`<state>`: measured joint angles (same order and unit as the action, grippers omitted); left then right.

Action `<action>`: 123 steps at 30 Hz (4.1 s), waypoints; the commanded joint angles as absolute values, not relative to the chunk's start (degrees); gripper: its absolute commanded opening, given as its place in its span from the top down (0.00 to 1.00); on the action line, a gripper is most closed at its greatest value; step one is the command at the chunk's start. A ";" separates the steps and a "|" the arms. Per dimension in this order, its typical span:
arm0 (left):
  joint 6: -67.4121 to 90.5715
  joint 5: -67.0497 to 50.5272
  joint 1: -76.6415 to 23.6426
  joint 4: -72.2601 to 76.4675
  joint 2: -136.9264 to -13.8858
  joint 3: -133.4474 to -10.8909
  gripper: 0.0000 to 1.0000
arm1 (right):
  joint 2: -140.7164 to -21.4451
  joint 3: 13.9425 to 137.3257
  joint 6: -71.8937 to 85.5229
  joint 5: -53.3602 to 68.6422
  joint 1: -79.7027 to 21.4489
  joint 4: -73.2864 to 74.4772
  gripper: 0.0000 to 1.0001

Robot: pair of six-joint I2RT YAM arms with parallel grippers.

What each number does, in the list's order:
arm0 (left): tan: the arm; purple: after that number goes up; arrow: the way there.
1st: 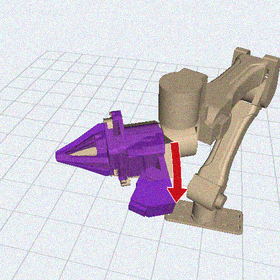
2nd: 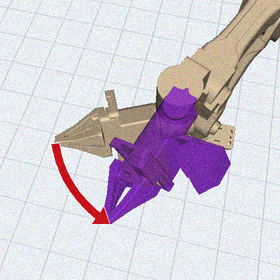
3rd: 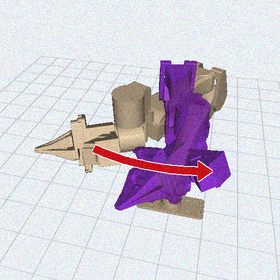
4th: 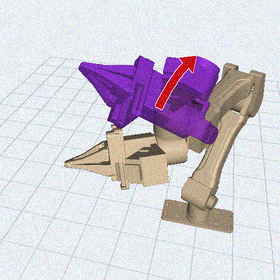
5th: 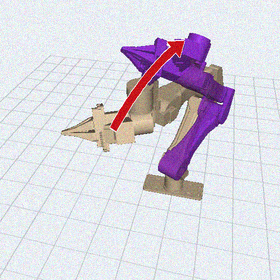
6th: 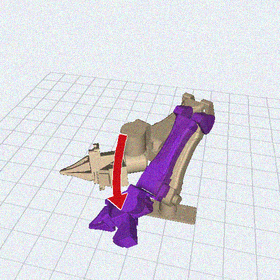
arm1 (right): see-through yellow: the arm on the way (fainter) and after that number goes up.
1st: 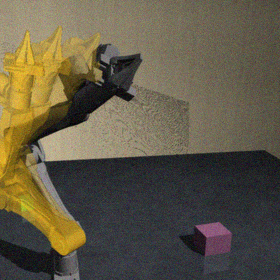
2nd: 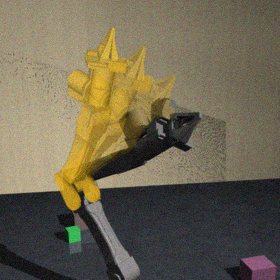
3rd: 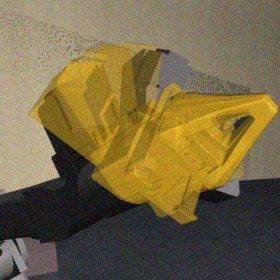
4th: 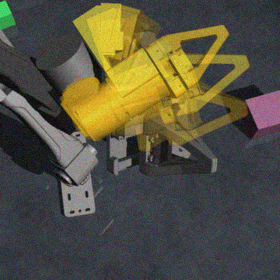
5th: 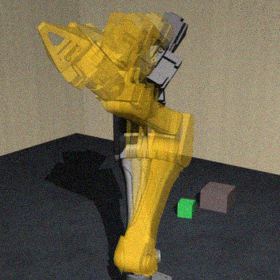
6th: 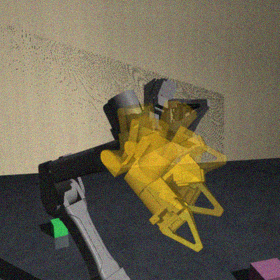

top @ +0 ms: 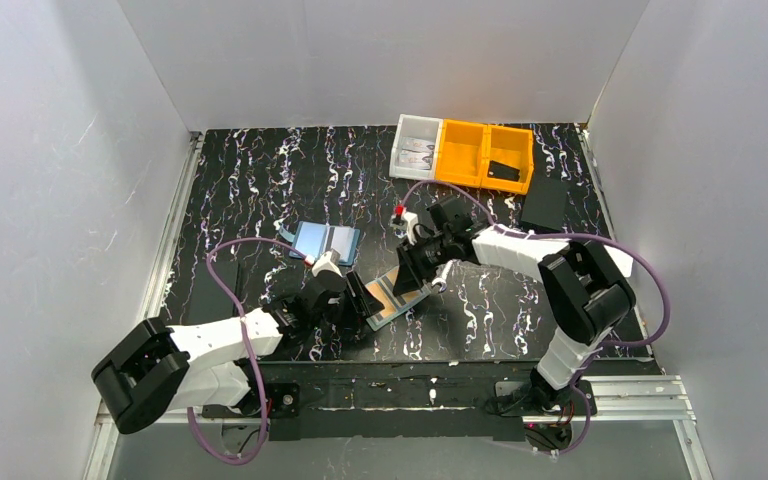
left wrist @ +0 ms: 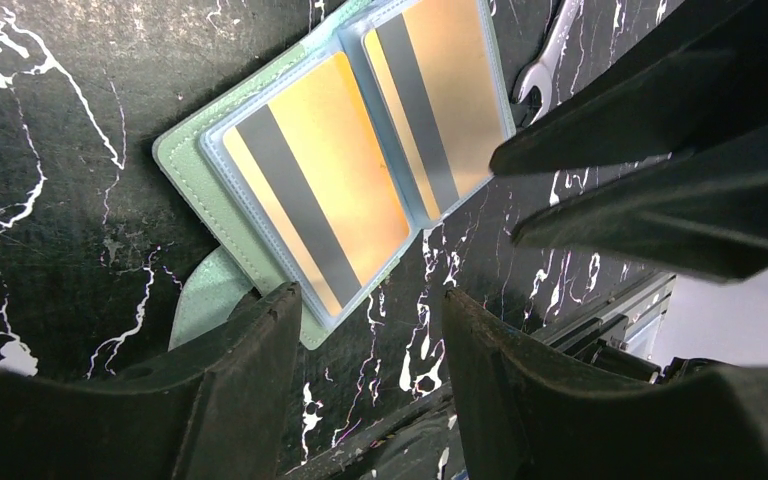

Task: Take the credit cards out of the card holder
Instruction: Remove the credit card from the card holder.

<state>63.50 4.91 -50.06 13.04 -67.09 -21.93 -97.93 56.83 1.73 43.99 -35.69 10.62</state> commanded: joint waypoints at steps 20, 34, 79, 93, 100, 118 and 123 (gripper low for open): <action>63.13 4.52 -49.68 13.69 -70.42 -24.62 0.47 | -104.09 56.71 1.46 44.72 -36.83 11.27 0.54; 64.73 3.90 -49.22 16.07 -71.77 -24.06 0.48 | -104.94 57.29 0.89 43.38 -36.82 12.51 0.53; 67.24 3.19 -48.37 12.74 -74.93 -26.62 0.56 | -106.33 58.01 0.18 42.59 -36.82 14.07 0.48; 68.06 2.79 -47.12 17.69 -72.58 -23.58 0.61 | -106.39 58.47 0.19 43.67 -36.82 14.59 0.46; 68.72 1.23 -46.30 22.62 -74.10 -22.36 0.59 | -106.61 58.40 0.24 45.43 -36.23 14.32 0.44; 69.12 0.02 -45.82 38.98 -74.20 -17.03 0.64 | -108.75 56.62 6.36 51.17 -32.34 10.63 0.46; 69.10 -2.60 -45.83 41.21 -76.07 -17.49 0.65 | -109.22 56.51 7.08 52.06 -31.88 10.23 0.46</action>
